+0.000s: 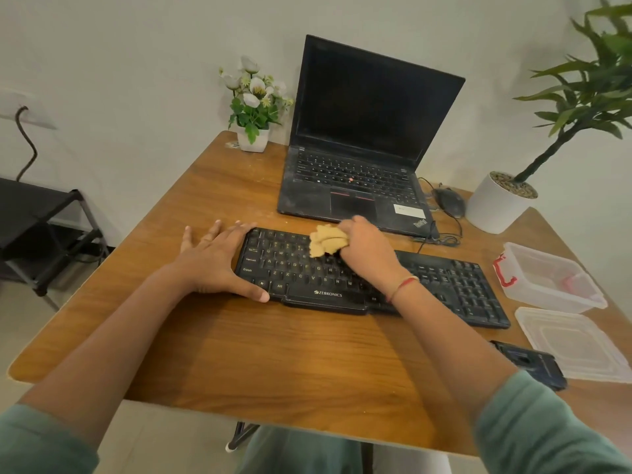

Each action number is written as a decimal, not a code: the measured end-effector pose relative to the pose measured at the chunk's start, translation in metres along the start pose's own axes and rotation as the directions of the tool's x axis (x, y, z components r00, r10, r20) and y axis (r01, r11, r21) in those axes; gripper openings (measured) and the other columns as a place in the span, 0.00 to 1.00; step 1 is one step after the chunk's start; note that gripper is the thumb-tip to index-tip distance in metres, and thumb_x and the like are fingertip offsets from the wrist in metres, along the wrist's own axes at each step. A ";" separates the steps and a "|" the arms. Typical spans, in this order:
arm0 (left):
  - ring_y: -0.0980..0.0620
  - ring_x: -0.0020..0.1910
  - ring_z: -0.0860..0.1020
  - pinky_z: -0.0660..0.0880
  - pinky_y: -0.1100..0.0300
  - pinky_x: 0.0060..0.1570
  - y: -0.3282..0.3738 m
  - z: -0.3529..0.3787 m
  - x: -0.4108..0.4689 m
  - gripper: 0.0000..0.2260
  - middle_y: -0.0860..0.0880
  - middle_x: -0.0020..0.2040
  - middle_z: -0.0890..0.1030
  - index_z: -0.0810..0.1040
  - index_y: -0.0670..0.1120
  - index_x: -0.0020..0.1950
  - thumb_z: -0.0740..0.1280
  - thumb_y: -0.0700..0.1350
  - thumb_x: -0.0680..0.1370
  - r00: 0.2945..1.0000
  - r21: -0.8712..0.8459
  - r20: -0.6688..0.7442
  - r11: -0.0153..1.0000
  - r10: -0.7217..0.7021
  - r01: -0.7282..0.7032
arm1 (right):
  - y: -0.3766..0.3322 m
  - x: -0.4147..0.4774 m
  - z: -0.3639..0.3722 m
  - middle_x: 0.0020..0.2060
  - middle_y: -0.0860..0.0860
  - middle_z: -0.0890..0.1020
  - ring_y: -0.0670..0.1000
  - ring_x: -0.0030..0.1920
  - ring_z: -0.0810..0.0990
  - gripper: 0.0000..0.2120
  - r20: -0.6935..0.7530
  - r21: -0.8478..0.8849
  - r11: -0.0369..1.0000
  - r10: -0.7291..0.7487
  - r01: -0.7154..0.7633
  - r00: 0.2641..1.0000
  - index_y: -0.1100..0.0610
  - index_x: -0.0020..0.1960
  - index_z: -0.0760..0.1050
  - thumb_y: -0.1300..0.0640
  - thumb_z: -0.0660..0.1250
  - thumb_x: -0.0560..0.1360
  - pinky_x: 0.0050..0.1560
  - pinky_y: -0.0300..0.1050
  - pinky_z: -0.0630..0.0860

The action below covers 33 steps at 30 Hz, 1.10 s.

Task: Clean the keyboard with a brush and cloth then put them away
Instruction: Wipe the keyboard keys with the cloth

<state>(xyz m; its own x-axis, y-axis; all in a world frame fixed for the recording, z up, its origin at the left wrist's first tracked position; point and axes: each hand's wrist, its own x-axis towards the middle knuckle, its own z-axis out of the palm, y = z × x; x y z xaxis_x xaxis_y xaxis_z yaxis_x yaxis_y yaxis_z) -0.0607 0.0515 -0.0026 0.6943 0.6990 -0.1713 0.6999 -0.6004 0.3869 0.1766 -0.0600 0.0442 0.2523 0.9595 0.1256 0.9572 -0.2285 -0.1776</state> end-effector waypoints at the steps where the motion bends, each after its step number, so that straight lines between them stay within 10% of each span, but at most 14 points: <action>1: 0.48 0.76 0.41 0.31 0.37 0.68 0.000 0.000 0.000 0.62 0.54 0.78 0.44 0.39 0.61 0.74 0.59 0.82 0.46 1.000 0.004 0.002 1.000 -0.001 0.001 | 0.013 -0.006 -0.003 0.46 0.50 0.72 0.51 0.47 0.75 0.12 -0.002 -0.006 1.000 0.020 -0.020 1.000 0.57 0.54 0.76 0.64 0.61 0.73 0.43 0.41 0.70; 13: 0.49 0.76 0.41 0.32 0.37 0.68 0.003 -0.001 -0.002 0.63 0.53 0.78 0.44 0.39 0.60 0.75 0.59 0.82 0.46 1.000 0.018 0.005 1.000 -0.017 0.017 | 0.112 -0.073 -0.033 0.63 0.54 0.75 0.56 0.61 0.74 0.20 -0.072 -0.274 0.917 0.281 -0.290 0.957 0.58 0.64 0.74 0.64 0.65 0.72 0.59 0.47 0.73; 23: 0.48 0.76 0.42 0.32 0.39 0.68 0.002 -0.001 -0.002 0.64 0.53 0.78 0.46 0.40 0.60 0.75 0.57 0.83 0.44 1.000 0.012 0.001 1.000 -0.009 0.009 | 0.078 -0.056 -0.014 0.66 0.55 0.73 0.55 0.65 0.72 0.25 -0.007 -0.083 0.970 0.230 -0.230 0.973 0.58 0.69 0.69 0.70 0.59 0.73 0.64 0.45 0.68; 29: 0.48 0.76 0.42 0.33 0.38 0.68 0.001 -0.001 -0.002 0.65 0.53 0.78 0.46 0.40 0.60 0.75 0.56 0.83 0.44 1.000 0.011 -0.001 1.000 -0.003 0.003 | 0.106 -0.068 -0.036 0.53 0.55 0.81 0.55 0.52 0.80 0.21 -0.065 -0.273 0.895 0.348 -0.353 0.935 0.50 0.66 0.73 0.65 0.61 0.76 0.44 0.46 0.76; 33: 0.48 0.76 0.42 0.32 0.38 0.68 0.001 0.000 -0.001 0.64 0.53 0.78 0.46 0.40 0.60 0.75 0.56 0.83 0.44 1.000 0.009 -0.004 1.000 -0.004 0.004 | 0.088 -0.063 -0.029 0.53 0.57 0.81 0.58 0.53 0.79 0.21 -0.064 -0.106 0.941 0.316 -0.321 0.947 0.54 0.67 0.72 0.65 0.61 0.74 0.47 0.45 0.73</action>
<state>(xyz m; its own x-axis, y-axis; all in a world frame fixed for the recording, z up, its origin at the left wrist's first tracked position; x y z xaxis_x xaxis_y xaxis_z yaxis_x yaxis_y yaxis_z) -0.0609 0.0500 -0.0017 0.6906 0.7031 -0.1694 0.7045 -0.6009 0.3775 0.2494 -0.1454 0.0485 0.5501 0.8256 0.1258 0.8349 -0.5405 -0.1040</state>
